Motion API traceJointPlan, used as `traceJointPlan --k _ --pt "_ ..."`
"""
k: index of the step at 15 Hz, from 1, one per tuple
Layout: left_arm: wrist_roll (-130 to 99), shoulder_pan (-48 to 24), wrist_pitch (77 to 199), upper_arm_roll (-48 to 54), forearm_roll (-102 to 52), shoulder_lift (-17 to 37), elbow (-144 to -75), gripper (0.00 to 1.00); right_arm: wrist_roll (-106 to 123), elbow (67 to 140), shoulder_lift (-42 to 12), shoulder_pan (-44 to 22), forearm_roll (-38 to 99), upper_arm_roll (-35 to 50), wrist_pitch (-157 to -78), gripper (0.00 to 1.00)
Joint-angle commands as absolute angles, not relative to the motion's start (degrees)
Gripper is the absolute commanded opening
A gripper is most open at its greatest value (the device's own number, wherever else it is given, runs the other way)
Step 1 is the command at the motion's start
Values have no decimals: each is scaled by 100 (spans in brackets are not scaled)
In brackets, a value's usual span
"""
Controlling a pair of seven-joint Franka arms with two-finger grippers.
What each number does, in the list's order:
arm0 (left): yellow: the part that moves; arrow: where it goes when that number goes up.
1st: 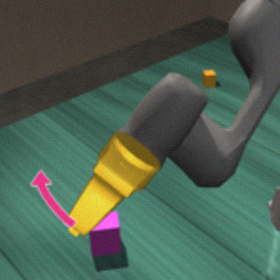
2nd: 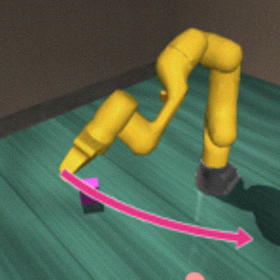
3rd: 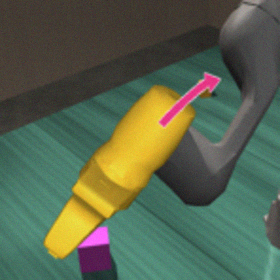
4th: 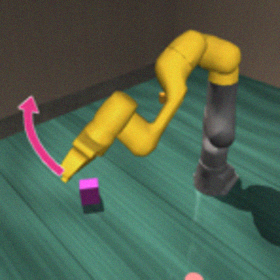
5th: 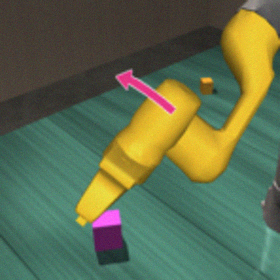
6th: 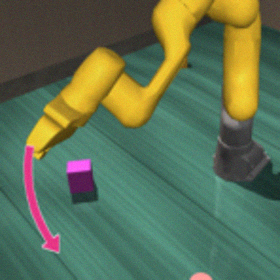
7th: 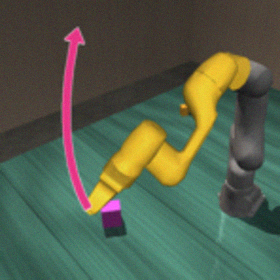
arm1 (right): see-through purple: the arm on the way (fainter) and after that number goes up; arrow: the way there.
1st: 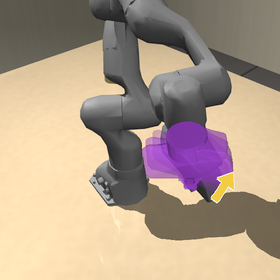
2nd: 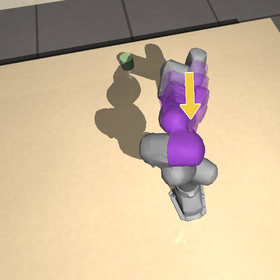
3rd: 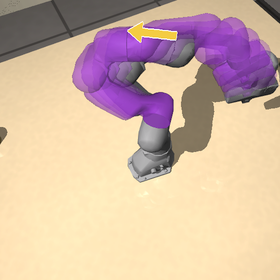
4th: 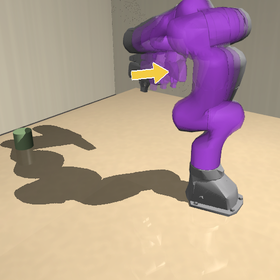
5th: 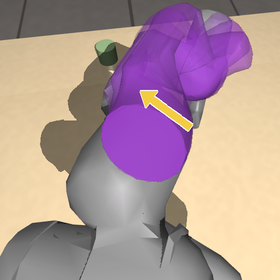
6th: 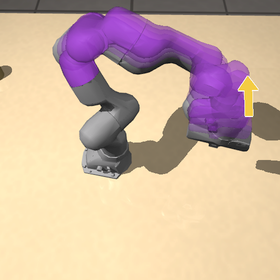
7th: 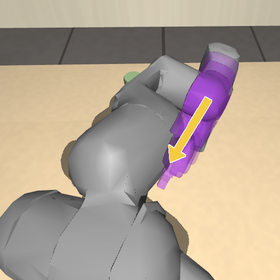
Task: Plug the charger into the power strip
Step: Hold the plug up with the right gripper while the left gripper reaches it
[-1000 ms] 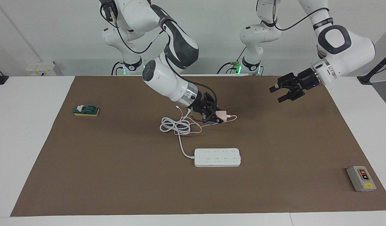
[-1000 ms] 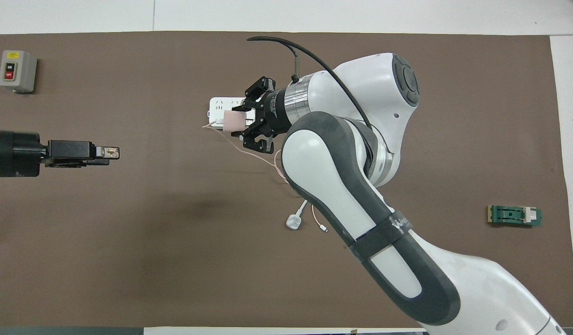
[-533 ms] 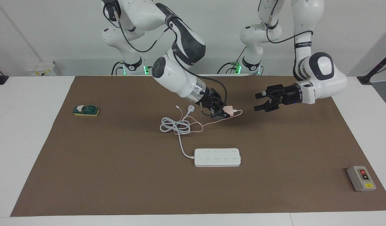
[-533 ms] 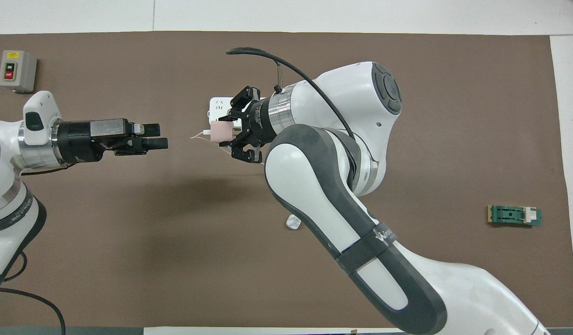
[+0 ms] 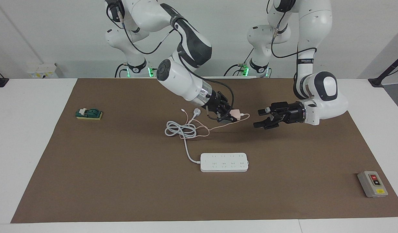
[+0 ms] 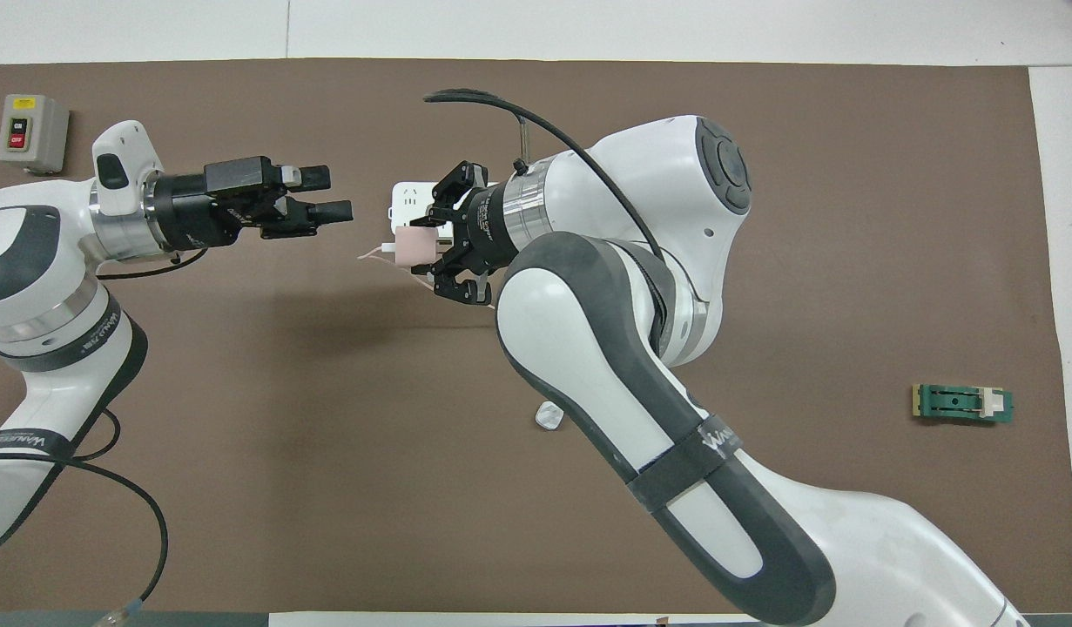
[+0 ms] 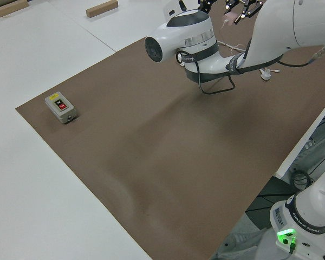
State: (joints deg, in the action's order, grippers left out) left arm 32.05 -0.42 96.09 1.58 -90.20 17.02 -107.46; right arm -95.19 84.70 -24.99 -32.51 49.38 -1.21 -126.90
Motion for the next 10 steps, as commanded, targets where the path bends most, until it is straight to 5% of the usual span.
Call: traceJointPlan --k 1,10 --pt "3270 -220 9545 97 -9237 2003 -10416 100 -9343 8376 -2558 -3234 5080 -132 -12665 0" --pt "3849 -501 9475 97 -9211 1811 -10985 100 -9343 8376 -2558 -3208 5089 -132 -12656 0"
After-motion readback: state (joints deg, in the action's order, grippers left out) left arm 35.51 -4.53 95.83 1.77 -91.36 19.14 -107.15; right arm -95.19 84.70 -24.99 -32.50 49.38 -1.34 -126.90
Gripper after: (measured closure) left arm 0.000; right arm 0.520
